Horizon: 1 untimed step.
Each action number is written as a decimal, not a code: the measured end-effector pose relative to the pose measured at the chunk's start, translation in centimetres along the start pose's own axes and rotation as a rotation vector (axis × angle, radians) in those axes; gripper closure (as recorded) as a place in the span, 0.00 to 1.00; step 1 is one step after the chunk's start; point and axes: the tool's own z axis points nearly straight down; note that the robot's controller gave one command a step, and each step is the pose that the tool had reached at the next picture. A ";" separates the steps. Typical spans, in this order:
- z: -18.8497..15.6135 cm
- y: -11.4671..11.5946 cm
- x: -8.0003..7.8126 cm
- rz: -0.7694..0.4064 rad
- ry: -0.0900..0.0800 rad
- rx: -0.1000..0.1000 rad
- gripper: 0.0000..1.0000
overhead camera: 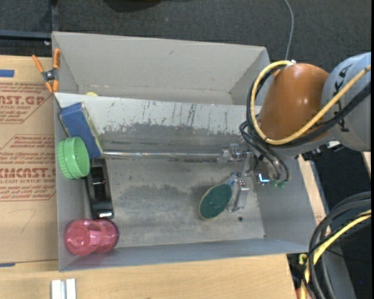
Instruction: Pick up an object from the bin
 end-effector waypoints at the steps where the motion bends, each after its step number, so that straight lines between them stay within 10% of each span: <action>1: 0.0 0.0 -0.1 0.000 -0.001 0.000 0.00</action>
Offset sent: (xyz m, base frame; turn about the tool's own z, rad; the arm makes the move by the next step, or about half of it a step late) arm 0.0333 0.0111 -0.0329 -0.0129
